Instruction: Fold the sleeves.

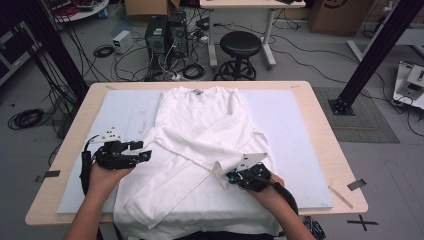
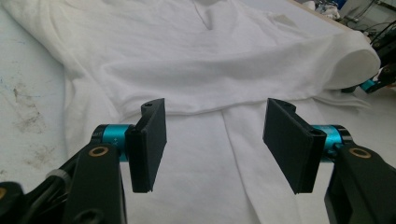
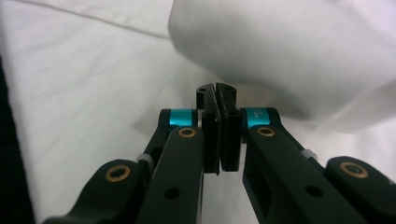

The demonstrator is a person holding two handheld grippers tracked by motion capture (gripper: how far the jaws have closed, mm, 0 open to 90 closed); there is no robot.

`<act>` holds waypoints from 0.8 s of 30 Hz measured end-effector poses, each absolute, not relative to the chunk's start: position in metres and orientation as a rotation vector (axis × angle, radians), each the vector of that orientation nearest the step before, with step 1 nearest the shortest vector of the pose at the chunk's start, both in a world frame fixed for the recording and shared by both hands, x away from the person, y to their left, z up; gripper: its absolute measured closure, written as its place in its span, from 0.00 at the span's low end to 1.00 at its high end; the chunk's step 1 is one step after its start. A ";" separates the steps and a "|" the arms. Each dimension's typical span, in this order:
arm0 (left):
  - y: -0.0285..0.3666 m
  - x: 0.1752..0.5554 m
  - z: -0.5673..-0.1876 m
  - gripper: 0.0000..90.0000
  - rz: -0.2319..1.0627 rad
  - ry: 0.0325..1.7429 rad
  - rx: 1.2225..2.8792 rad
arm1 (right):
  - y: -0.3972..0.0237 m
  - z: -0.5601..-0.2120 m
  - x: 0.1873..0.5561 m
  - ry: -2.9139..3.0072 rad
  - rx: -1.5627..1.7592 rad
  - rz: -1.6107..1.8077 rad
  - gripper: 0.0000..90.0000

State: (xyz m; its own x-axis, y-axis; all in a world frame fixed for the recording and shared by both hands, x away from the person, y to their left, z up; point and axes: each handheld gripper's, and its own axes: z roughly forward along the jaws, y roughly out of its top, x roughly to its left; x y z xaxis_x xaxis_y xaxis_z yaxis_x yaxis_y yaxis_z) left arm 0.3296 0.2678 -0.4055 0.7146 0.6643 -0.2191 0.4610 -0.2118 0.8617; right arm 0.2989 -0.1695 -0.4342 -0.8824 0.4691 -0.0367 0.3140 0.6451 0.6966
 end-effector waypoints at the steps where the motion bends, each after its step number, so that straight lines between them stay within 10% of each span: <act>1: 0.268 0.330 -0.405 0.44 0.241 0.875 1.856 | -0.174 -0.429 0.297 2.640 0.633 1.073 1.00; 12: 0.267 0.329 -0.405 0.44 0.240 0.876 1.856 | -0.255 -0.359 0.272 2.323 0.724 1.204 0.95; 24: 0.265 0.331 -0.407 0.44 0.239 0.877 1.868 | -0.229 -0.388 0.286 2.437 0.728 1.199 0.82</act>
State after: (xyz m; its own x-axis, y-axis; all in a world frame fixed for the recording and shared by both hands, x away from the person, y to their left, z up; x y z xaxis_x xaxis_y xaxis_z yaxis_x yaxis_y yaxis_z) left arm 0.3308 0.2653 -0.4069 0.7159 0.6642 -0.2155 0.4631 -0.2207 0.8584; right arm 0.2861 -0.2286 -0.3878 -0.8156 0.5748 -0.0662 0.2984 0.5160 0.8030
